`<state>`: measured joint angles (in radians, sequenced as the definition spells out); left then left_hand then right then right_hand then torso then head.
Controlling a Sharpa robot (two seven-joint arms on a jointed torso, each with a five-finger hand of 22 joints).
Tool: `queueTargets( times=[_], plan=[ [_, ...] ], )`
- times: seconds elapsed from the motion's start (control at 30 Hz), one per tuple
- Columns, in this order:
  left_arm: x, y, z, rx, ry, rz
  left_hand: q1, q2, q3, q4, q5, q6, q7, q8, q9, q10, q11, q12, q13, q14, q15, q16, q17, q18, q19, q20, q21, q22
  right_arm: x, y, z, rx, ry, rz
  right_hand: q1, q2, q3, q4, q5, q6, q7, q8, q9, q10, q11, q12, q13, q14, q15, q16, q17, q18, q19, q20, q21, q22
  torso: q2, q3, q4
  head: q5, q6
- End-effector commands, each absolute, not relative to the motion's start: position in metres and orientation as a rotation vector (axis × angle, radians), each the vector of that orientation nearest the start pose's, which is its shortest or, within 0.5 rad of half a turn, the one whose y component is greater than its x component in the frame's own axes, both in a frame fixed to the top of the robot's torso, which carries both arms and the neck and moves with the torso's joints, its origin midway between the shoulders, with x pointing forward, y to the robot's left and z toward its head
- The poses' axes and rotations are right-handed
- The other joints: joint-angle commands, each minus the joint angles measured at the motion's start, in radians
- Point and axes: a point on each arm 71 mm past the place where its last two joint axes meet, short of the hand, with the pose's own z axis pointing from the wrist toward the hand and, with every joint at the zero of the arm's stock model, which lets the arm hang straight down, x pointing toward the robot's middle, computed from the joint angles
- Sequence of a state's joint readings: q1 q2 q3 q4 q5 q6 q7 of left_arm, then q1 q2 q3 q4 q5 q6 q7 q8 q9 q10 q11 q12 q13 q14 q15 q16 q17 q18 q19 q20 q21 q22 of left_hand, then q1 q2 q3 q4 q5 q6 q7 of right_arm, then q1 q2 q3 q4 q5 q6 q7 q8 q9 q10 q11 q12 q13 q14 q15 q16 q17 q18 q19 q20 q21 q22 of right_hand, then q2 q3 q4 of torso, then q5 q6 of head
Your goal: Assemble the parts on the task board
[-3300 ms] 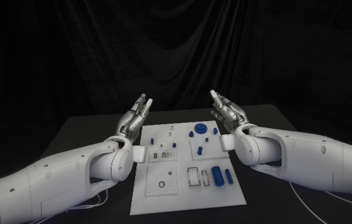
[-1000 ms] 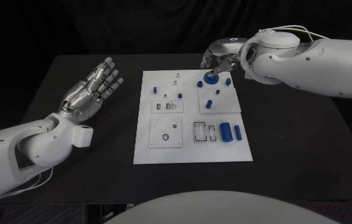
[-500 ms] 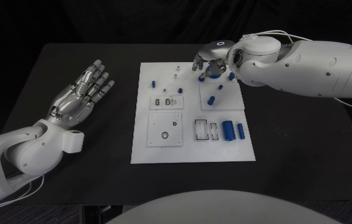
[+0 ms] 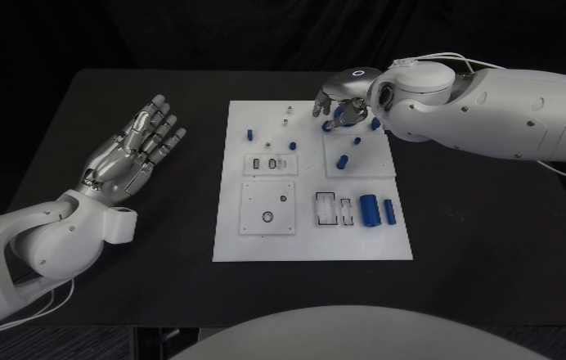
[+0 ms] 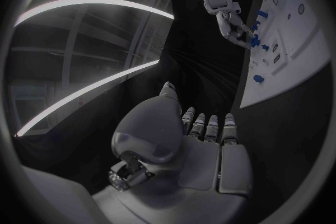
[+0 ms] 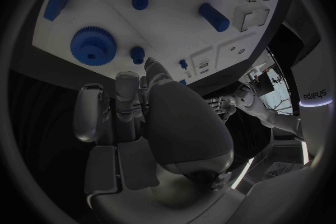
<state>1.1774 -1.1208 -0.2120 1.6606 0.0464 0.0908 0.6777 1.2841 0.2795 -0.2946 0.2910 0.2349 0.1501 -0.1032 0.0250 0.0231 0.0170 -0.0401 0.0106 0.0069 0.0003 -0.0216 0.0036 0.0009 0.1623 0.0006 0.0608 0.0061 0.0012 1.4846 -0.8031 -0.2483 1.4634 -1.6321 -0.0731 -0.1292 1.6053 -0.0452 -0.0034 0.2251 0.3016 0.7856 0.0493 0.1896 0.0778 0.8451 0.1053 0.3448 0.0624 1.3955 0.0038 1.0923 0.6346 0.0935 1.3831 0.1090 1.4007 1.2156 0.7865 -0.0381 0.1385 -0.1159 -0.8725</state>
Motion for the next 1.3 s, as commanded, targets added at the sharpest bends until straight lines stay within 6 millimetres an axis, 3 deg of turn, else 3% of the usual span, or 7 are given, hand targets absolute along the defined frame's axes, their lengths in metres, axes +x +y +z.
queueTargets(
  times=[0.03, 0.43, 0.73, 1.1, 1.23, 1.3],
  plan=[
    [0.416, 0.293, -0.201, -1.047, 1.172, -1.975, 0.006, -0.001, -0.003, -0.001, 0.005, -0.002, 0.005, -0.002, -0.001, 0.000, 0.007, -0.001, 0.000, 0.000, 0.001, -0.004, -0.001, -0.012, -0.001, -0.001, -0.006, -0.001, 0.514, -0.204, -0.138, -0.542, 1.729, 0.321, -0.001, -0.009, 0.008, 0.002, 0.006, 0.008, 0.001, -0.005, 0.001, -0.003, 0.002, -0.008, 0.001, 0.003, 0.004, 0.001, 0.002, -0.018, 0.002, 0.005, 0.004, 0.001, -0.003, -0.0018, 0.0002, 0.003, 0.000],
    [0.418, 0.292, -0.202, -1.049, 1.174, -1.979, 0.007, -0.001, -0.002, -0.002, 0.007, -0.003, 0.004, -0.002, -0.001, 0.002, 0.010, 0.000, 0.000, 0.000, 0.005, -0.004, -0.001, -0.011, -0.001, 0.004, -0.006, -0.001, 0.513, -0.209, -0.141, -0.527, 1.732, 0.314, -0.019, -0.019, 0.032, 0.006, 0.010, 0.038, 0.000, -0.006, 0.008, 0.017, 0.001, -0.016, 0.005, 0.005, 0.008, 0.007, 0.019, -0.020, 0.004, 0.009, 0.008, 0.012, -0.009, -0.0032, 0.0006, -0.003, 0.000],
    [0.419, 0.291, -0.202, -1.049, 1.178, -1.983, 0.010, 0.000, 0.000, -0.003, 0.015, -0.005, 0.004, -0.002, -0.001, 0.003, 0.015, 0.001, 0.000, 0.000, 0.011, -0.004, -0.001, -0.010, -0.001, 0.011, -0.006, -0.001, 0.515, -0.209, -0.149, -0.532, 1.730, 0.334, -0.021, -0.024, 0.071, 0.006, 0.024, 0.075, 0.011, -0.005, 0.018, 0.053, 0.000, -0.020, 0.005, 0.014, 0.010, 0.026, 0.054, -0.023, 0.013, 0.012, 0.018, 0.035, -0.013, -0.0044, -0.0030, 0.005, 0.000],
    [0.420, 0.291, -0.203, -1.049, 1.179, -1.985, 0.013, -0.001, 0.002, -0.004, 0.025, -0.005, 0.004, -0.002, -0.001, 0.003, 0.017, 0.001, 0.000, 0.000, 0.013, -0.004, -0.001, -0.009, -0.001, 0.014, -0.006, -0.001, 0.518, -0.207, -0.162, -0.538, 1.721, 0.365, -0.011, -0.033, 0.126, 0.007, 0.039, 0.110, 0.016, -0.007, 0.030, 0.103, -0.002, -0.028, 0.004, 0.014, 0.010, 0.033, 0.070, -0.024, 0.014, 0.013, 0.021, 0.044, -0.015, -0.0050, 0.0021, -0.004, 0.000],
    [0.420, 0.291, -0.203, -1.049, 1.180, -1.987, 0.014, -0.001, 0.002, -0.004, 0.027, -0.005, 0.004, -0.002, -0.001, 0.003, 0.018, 0.001, 0.000, 0.000, 0.013, -0.004, -0.001, -0.009, -0.001, 0.014, -0.006, -0.001, 0.520, -0.206, -0.165, -0.543, 1.705, 0.383, -0.007, -0.037, 0.144, 0.008, 0.042, 0.115, 0.016, -0.009, 0.033, 0.115, -0.004, -0.033, 0.003, 0.015, 0.009, 0.036, 0.076, -0.025, 0.017, 0.012, 0.025, 0.051, -0.016, -0.0061, 0.0012, -0.004, 0.000],
    [0.421, 0.291, -0.203, -1.049, 1.181, -1.988, 0.014, -0.001, 0.002, -0.004, 0.027, -0.005, 0.004, -0.002, -0.001, 0.003, 0.018, 0.001, 0.000, 0.000, 0.013, -0.004, -0.001, -0.009, -0.001, 0.014, -0.006, -0.001, 0.521, -0.205, -0.167, -0.546, 1.692, 0.396, -0.003, -0.039, 0.171, 0.008, 0.040, 0.152, 0.022, 0.004, 0.044, 0.153, -0.014, -0.031, 0.005, 0.022, 0.001, 0.047, 0.097, -0.028, 0.025, 0.007, 0.032, 0.067, -0.016, -0.0061, 0.0009, -0.004, 0.000]
  ],
)
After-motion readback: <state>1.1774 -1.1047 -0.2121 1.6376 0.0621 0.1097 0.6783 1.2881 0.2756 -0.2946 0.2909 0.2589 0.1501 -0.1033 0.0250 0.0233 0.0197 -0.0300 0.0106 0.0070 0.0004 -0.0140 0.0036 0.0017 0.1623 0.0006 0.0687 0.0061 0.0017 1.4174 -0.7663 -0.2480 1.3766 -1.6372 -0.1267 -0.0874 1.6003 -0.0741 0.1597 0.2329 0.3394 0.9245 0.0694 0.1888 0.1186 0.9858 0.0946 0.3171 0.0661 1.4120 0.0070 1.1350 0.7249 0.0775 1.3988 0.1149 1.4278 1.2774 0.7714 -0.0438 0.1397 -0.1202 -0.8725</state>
